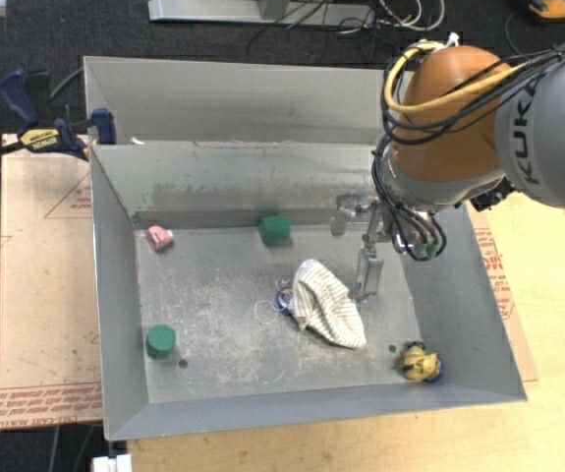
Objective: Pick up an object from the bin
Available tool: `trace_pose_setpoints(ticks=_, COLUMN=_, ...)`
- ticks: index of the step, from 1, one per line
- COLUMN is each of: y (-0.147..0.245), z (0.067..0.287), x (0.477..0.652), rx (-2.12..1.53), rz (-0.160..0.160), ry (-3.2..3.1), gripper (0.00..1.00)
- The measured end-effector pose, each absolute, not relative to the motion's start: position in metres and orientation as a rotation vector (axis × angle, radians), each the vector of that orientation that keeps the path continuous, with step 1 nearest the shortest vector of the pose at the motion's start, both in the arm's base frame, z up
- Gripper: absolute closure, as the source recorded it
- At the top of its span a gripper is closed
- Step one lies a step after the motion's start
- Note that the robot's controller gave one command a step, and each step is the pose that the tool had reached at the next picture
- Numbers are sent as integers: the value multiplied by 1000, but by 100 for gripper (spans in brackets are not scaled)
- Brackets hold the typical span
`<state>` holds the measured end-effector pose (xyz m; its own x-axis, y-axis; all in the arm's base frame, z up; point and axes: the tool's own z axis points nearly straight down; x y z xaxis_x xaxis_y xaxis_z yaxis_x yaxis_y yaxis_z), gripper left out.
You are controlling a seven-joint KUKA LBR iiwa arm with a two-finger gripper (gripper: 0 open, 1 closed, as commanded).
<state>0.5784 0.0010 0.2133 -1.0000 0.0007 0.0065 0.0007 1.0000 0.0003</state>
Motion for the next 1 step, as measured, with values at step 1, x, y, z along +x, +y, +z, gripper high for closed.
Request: trace_pose_setpoints(ticks=1, y=1, z=218, x=580, rx=-1, rz=0, ry=-3143, gripper=0)
